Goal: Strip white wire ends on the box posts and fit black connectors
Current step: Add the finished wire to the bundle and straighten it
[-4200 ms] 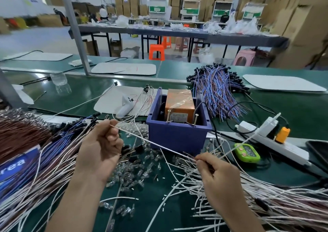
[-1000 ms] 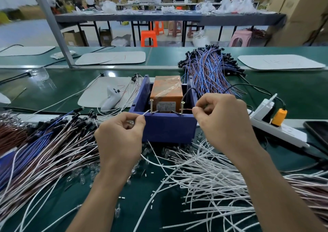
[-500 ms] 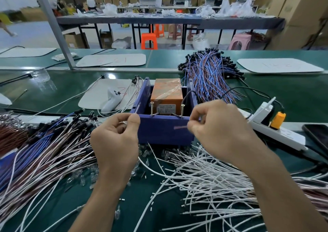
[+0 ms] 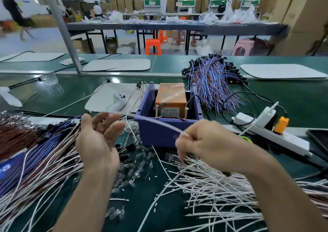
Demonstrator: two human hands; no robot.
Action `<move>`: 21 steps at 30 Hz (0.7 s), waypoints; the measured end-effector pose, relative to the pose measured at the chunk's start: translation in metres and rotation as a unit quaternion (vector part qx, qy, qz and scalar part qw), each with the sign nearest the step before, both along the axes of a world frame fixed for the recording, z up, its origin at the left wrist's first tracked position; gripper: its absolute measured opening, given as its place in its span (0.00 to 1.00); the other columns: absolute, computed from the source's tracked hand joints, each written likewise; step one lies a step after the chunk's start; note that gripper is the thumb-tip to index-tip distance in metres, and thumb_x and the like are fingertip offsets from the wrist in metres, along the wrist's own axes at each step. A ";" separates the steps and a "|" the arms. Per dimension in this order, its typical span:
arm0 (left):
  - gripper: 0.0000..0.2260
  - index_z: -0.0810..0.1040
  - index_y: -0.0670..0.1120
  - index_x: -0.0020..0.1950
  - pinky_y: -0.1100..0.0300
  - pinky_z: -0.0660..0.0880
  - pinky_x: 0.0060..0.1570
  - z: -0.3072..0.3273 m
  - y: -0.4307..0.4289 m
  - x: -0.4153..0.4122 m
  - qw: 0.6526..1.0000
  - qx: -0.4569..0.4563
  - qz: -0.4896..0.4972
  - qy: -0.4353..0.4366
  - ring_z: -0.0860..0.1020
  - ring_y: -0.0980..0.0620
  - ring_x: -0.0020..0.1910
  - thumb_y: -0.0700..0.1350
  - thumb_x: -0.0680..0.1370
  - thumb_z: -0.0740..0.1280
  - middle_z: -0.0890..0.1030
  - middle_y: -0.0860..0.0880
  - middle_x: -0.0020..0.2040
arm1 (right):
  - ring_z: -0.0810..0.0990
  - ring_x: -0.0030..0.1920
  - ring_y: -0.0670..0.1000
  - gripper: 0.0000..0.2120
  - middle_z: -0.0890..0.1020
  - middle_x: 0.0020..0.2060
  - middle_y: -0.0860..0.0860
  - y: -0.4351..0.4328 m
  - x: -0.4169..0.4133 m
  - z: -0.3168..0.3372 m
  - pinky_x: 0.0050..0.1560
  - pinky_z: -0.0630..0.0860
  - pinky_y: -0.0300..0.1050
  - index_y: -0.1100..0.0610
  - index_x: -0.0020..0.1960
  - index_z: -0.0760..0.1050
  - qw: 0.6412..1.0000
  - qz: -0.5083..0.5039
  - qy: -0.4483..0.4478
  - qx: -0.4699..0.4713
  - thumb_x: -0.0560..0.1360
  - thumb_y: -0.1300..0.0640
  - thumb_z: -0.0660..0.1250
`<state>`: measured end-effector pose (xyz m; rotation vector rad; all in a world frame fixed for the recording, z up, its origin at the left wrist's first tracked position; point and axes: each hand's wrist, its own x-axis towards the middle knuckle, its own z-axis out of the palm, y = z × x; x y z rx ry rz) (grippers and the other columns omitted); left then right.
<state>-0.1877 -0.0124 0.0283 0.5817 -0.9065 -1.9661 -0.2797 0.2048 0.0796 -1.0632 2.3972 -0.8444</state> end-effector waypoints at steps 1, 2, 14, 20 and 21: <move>0.24 0.82 0.42 0.48 0.60 0.82 0.36 -0.001 0.003 0.001 1.000 -0.023 -0.021 0.006 0.84 0.50 0.32 0.56 0.87 0.54 0.86 0.44 0.39 | 0.67 0.26 0.48 0.18 0.71 0.24 0.48 0.001 -0.001 0.004 0.26 0.63 0.37 0.53 0.35 0.83 0.995 -0.009 -0.050 -0.084 0.82 0.49 0.66; 0.25 0.84 0.42 0.47 0.60 0.83 0.37 -0.003 0.006 0.002 0.997 -0.057 -0.050 0.012 0.84 0.48 0.34 0.56 0.87 0.54 0.87 0.43 0.40 | 0.66 0.27 0.49 0.20 0.70 0.24 0.50 0.002 -0.001 0.009 0.28 0.61 0.38 0.55 0.33 0.82 0.978 -0.014 -0.110 -0.176 0.81 0.50 0.66; 0.10 0.87 0.49 0.56 0.59 0.81 0.46 -0.028 0.044 -0.009 0.856 -0.232 -0.449 -0.110 0.86 0.48 0.44 0.45 0.76 0.72 0.87 0.41 0.47 | 0.62 0.33 0.53 0.23 0.63 0.27 0.53 0.006 -0.006 0.012 0.47 0.67 0.52 0.58 0.33 0.68 0.740 -0.170 -0.339 -0.555 0.85 0.50 0.56; 0.07 0.88 0.51 0.54 0.60 0.81 0.45 -0.028 0.044 -0.008 0.846 -0.245 -0.449 -0.149 0.85 0.50 0.41 0.49 0.78 0.73 0.87 0.42 0.45 | 0.78 0.36 0.53 0.19 0.84 0.36 0.60 0.032 -0.017 0.010 0.44 0.77 0.49 0.58 0.34 0.81 0.914 -0.201 -0.150 -0.318 0.82 0.55 0.64; 0.06 0.89 0.49 0.52 0.61 0.81 0.43 -0.029 0.045 -0.008 0.845 -0.247 -0.446 -0.161 0.84 0.50 0.38 0.48 0.78 0.73 0.87 0.42 0.43 | 0.78 0.35 0.55 0.20 0.85 0.38 0.60 0.040 -0.016 0.008 0.42 0.76 0.50 0.56 0.36 0.83 0.941 -0.213 -0.092 -0.244 0.82 0.48 0.65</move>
